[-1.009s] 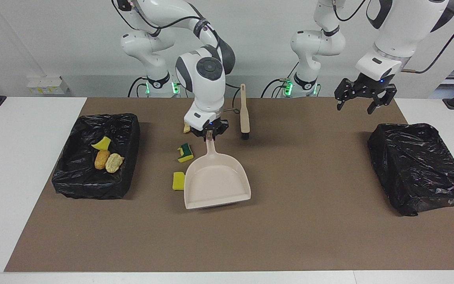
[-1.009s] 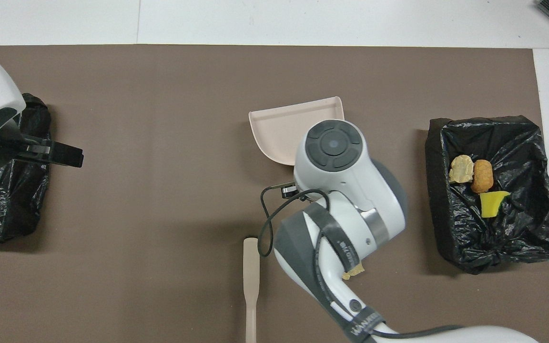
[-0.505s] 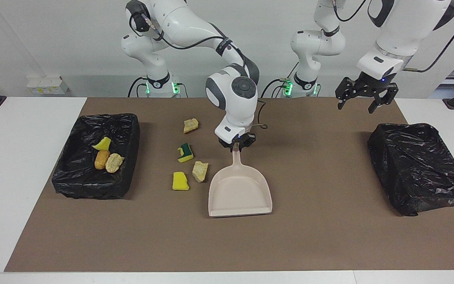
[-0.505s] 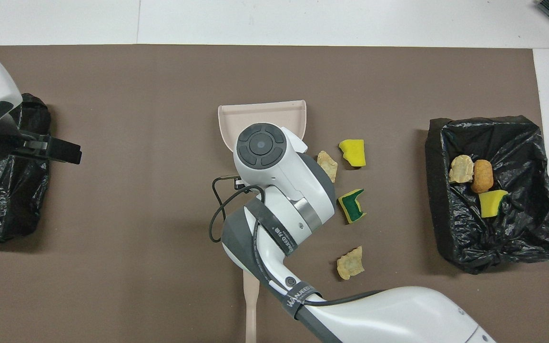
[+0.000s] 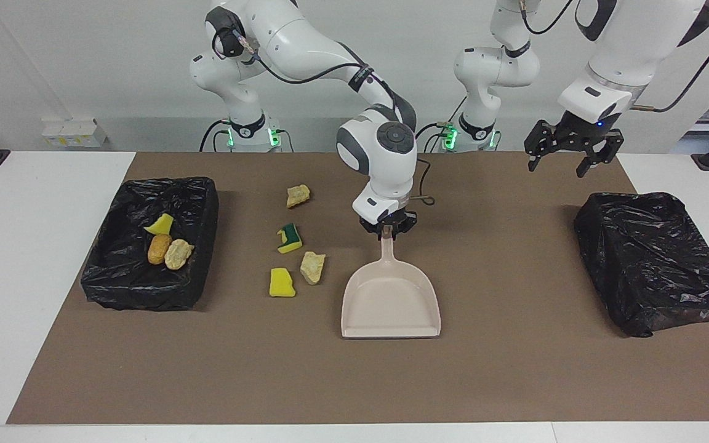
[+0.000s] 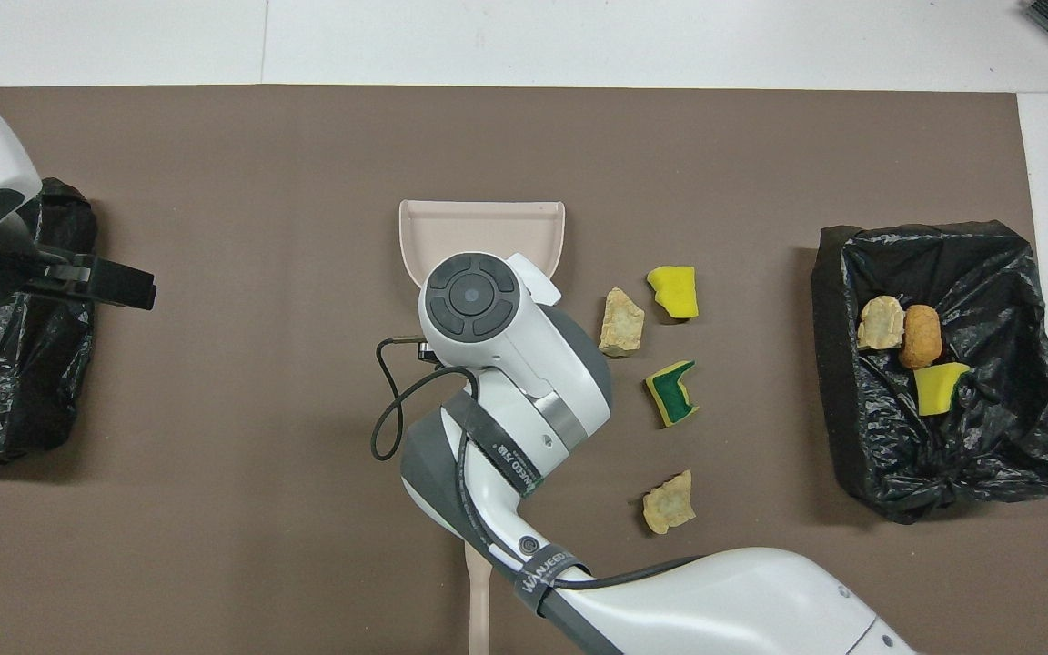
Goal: Sweep and dump trash in bin
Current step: 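Return the dustpan to the table center with the right gripper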
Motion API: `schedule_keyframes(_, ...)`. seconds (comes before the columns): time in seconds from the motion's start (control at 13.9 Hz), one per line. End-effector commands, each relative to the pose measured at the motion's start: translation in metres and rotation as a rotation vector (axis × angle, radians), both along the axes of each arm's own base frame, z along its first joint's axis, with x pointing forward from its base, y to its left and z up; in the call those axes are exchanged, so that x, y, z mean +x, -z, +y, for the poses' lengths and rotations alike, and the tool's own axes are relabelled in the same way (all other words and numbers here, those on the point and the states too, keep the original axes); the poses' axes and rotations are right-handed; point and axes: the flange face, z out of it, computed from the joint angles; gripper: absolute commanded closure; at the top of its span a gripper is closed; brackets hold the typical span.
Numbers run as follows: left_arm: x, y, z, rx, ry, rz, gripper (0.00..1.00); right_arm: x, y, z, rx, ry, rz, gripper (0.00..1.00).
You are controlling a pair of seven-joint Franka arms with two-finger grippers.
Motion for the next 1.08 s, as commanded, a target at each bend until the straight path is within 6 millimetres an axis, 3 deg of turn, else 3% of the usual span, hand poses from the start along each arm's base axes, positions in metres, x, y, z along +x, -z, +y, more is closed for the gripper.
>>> schedule_keyframes(0.0,0.001,-0.005,0.001,0.012,-0.005,0.006,0.00,0.007,-0.028,-0.010,0.029,0.028,-0.028,0.00)
schedule_keyframes(0.07,0.000,-0.006,0.004,0.012,-0.010,0.006,0.00,0.013,-0.041,-0.022,0.036,0.046,-0.036,0.00)
schedule_keyframes(0.43,-0.002,-0.008,0.012,0.011,-0.023,0.015,0.00,0.038,-0.116,-0.124,0.004,-0.058,-0.021,0.00)
schedule_keyframes(1.01,-0.004,-0.007,0.006,0.013,-0.014,0.021,0.00,0.066,-0.174,-0.259,-0.006,-0.160,-0.054,0.00)
